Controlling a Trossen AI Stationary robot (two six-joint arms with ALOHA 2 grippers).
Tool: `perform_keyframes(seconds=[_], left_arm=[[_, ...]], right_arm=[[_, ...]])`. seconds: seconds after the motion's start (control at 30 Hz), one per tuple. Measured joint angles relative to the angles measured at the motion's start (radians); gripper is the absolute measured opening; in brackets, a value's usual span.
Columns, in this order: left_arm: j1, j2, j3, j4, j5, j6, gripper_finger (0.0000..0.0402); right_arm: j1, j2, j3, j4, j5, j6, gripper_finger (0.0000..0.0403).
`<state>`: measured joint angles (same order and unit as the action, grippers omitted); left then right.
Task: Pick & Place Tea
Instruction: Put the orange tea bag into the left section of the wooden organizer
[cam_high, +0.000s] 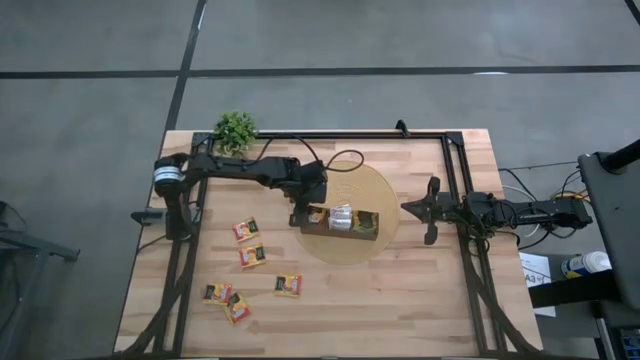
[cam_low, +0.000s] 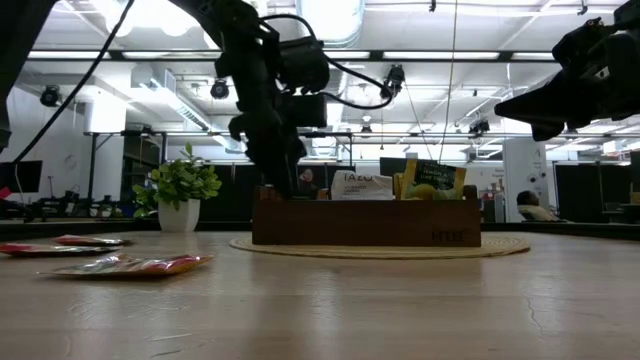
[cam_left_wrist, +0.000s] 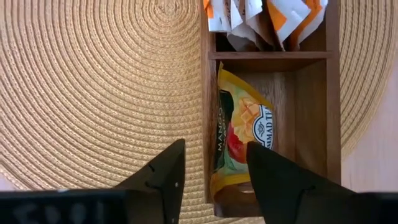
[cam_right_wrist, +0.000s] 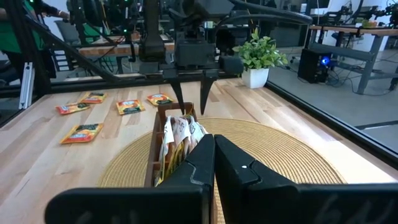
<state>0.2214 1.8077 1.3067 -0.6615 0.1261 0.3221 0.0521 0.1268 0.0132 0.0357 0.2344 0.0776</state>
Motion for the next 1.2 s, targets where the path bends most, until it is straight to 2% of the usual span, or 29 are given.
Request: perform_keyframes(seconds=[0.1,0.23,0.3,0.43,0.67,0.97,1.2], left_arm=[[0.000,-0.006,0.000,0.000,-0.001,-0.008,0.0121],[0.000,-0.010,0.000,0.000,-0.008,-0.010,0.0037],[0.000,-0.013,0.001,0.000,-0.010,-0.019,0.0011],[0.000,-0.020,0.007,-0.003,-0.020,-0.034,0.0001],[-0.008,-0.063,0.018,0.017,-0.144,-0.035,0.0001],[-0.028,-0.095,0.018,0.015,-0.130,-0.093,0.0000],[-0.109,-0.105,0.018,-0.001,-0.119,-0.105,0.0000]], right_arm=[[0.000,0.000,0.000,0.000,0.000,0.000,0.0009],[0.000,0.000,0.000,0.000,0.000,0.000,0.0008],[0.000,0.000,0.000,0.000,0.000,0.000,0.0009],[0.000,0.000,0.000,0.000,0.000,0.000,0.0008],[0.000,0.000,0.000,0.000,0.000,0.000,0.0009],[0.000,0.000,0.000,0.000,0.000,0.000,0.0009],[0.000,0.000,0.000,0.000,0.000,0.000,0.0009]])
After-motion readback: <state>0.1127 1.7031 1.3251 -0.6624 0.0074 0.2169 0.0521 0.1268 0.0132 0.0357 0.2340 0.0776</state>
